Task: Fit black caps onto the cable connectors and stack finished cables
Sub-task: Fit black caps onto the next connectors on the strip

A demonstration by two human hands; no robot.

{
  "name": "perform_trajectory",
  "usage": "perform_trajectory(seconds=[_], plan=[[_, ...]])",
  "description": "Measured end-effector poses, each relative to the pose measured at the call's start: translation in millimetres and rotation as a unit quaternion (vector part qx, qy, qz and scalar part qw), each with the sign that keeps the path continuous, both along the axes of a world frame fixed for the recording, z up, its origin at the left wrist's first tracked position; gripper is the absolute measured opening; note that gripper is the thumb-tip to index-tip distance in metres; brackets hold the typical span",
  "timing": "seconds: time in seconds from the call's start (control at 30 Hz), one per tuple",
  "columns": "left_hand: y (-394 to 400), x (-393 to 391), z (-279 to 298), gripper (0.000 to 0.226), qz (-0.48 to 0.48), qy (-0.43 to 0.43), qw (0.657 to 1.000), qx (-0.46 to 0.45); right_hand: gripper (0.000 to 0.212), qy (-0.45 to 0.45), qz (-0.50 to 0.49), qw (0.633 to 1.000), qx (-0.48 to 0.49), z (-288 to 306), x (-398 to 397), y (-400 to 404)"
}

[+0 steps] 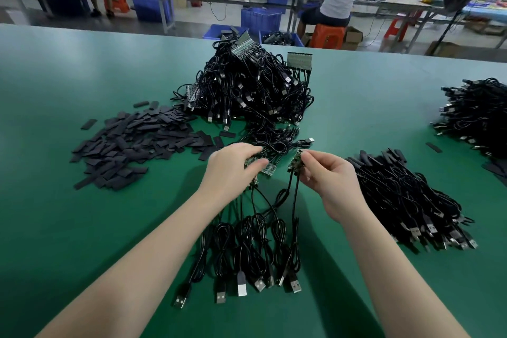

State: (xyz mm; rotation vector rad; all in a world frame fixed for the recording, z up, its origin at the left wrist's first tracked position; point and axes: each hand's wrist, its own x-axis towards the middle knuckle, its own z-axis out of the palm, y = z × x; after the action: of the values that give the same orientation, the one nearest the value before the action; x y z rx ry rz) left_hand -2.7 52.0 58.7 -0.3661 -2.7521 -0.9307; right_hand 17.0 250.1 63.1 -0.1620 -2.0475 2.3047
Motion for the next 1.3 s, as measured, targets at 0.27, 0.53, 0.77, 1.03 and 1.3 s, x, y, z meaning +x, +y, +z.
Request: perform_trajectory(seconds=[0.27, 0.53, 0.77, 1.03, 1.3], plan=[[25, 12, 10, 0.01, -0.052, -0.074, 0.966, 0.243, 0.016, 0.059, 0.014, 0.996, 0.059, 9, 7, -8], [30, 18, 4, 0.011, -0.012, -0.089, 0.954, 0.286, 0.016, 0.091, 0.013, 0.985, 0.145, 12, 7, -14], [32, 19, 1, 0.006, 0.024, -0.073, 0.96, 0.268, 0.009, 0.07, 0.021, 0.978, 0.194, 12, 6, -14], [22, 18, 6, 0.01, -0.038, -0.159, 0.911, 0.378, 0.006, 0.046, 0.098, 0.988, 0.114, 17, 6, -6], [20, 26, 11, 0.018, -0.094, -0.269, 0.824, 0.489, 0.006, 0.015, 0.141, 0.987, 0.07, 22, 4, -3]])
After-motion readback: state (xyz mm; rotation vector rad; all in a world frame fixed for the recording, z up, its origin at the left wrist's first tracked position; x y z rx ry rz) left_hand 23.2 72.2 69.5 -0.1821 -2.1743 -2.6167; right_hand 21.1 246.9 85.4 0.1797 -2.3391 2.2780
